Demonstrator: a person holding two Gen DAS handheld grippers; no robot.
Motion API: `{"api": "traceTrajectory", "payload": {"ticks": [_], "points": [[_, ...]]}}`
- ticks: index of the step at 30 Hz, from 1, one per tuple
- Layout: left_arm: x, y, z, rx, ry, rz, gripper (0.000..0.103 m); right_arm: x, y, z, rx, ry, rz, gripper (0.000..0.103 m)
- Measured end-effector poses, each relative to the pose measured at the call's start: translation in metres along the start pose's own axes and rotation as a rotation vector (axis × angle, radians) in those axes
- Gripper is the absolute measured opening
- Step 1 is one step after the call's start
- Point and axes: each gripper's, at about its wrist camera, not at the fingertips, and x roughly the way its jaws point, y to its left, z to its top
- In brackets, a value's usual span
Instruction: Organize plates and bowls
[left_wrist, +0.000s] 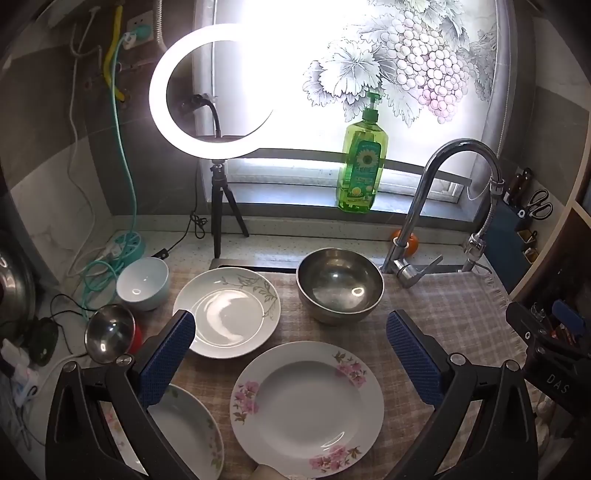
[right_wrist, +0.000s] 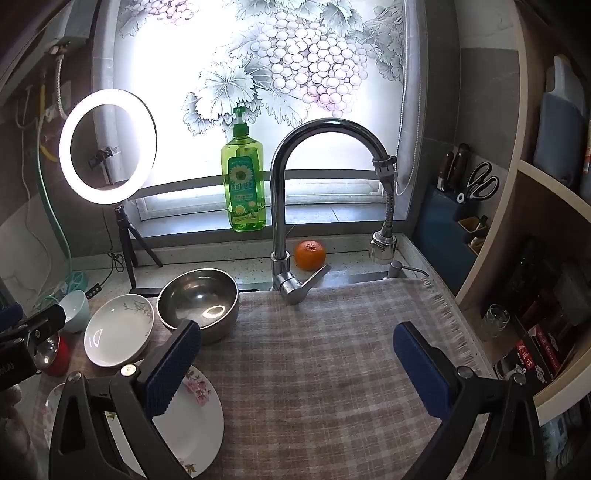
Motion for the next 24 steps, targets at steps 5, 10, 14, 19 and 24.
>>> {"api": "traceTrajectory", "payload": {"ticks": [5,10,14,19,24], "points": [[-0.0018,-0.0003,-0.0003,0.001,-0.003,0.0,0.103,-0.0015,0.0017,0.0009,-0.003,-0.002,0.001,0.102],[-0.0026,0.0001,-0.0001,-0.002,-0.002,0.001,0.103,-0.0016,0.0021,0.0011,-0.004,-0.002,0.0,0.102],[-0.0028,0.001,0.0004,-0.002,-0.003,0.0,0.103,-0.0016,0.0017,0.0016,-0.004,-0.002,0.001,0.102],[-0.0039,0.0006,0.0005,-0.001,-0.005,-0.001,0.103,-0.0036,0.0034,0.0008,-0.007,-0.006,-0.002,0.102],[-0.0041,0.0003,0.0003,-0.002,-0.005,-0.002,0.103,-0.0041,0.0044,0.001,-0.007,-0.005,0.0,0.102]]}}
